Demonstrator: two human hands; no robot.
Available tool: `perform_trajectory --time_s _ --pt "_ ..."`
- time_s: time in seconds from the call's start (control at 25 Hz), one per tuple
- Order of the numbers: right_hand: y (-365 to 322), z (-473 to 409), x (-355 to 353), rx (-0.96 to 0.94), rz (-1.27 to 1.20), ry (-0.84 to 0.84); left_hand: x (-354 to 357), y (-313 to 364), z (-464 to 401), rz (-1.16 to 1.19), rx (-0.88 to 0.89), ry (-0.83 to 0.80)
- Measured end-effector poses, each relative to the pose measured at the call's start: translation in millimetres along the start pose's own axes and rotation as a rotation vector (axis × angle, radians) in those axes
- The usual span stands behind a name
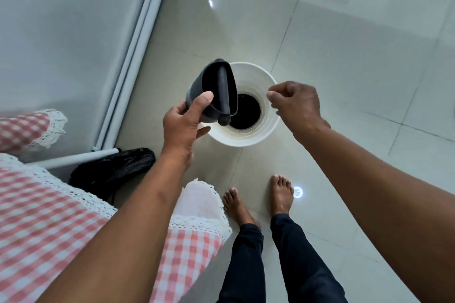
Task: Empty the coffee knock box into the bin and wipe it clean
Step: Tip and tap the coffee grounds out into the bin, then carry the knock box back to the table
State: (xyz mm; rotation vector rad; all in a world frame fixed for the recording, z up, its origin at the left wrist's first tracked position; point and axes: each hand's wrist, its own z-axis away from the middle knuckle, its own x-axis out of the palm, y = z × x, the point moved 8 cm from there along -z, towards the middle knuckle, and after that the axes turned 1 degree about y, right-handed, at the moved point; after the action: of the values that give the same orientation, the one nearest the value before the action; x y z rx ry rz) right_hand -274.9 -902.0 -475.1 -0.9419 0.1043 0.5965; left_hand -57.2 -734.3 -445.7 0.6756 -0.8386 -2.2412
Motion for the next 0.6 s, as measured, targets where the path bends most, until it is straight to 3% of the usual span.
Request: perform_trajectory --time_s 0.32,0.6 --pt "-168 118 -29 -0.329 0.14 -0.276 -27 90 110 -0.013 -0.051 -0.285" --pt "-258 215 -63 -0.496 0.255 -0.428 -75 160 202 0.074 0.037 -0.358"
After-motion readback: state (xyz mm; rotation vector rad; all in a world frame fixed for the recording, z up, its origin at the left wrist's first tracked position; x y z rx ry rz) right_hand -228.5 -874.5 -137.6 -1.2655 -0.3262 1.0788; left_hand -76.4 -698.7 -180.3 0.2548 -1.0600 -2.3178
